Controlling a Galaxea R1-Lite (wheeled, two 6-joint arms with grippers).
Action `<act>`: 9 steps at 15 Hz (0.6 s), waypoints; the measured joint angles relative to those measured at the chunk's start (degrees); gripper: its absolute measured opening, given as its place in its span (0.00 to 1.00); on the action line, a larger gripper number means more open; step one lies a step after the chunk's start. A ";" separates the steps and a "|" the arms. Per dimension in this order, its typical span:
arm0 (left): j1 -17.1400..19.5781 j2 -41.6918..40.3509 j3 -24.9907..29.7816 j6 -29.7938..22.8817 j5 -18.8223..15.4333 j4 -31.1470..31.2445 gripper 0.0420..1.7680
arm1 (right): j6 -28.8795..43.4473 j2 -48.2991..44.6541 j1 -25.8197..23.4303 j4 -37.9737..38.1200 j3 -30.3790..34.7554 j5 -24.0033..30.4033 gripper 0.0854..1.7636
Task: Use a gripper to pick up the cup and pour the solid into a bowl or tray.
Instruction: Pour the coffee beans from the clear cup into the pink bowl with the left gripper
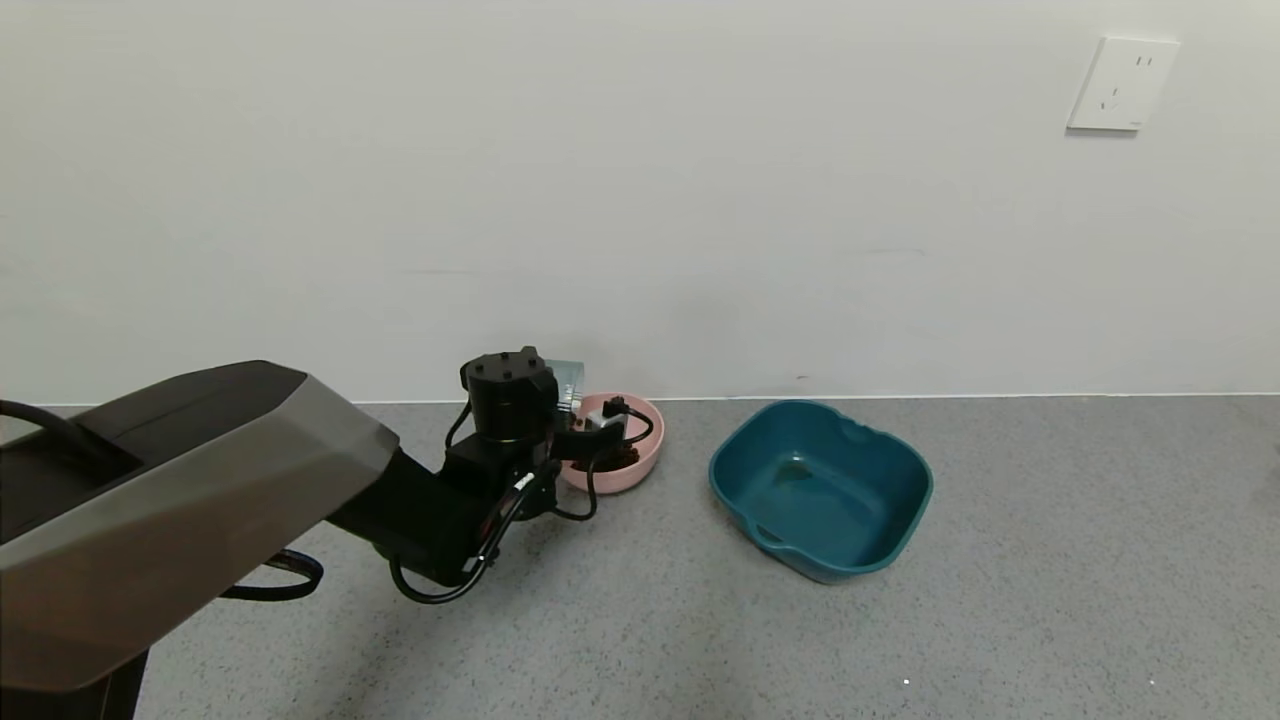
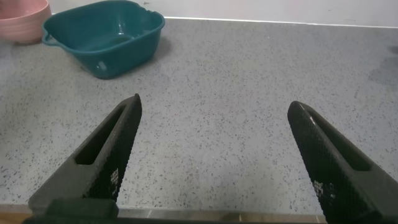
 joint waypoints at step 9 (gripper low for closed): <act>0.11 -0.22 0.52 -0.91 0.18 -2.18 0.74 | 0.00 0.00 0.02 0.02 0.00 0.00 0.97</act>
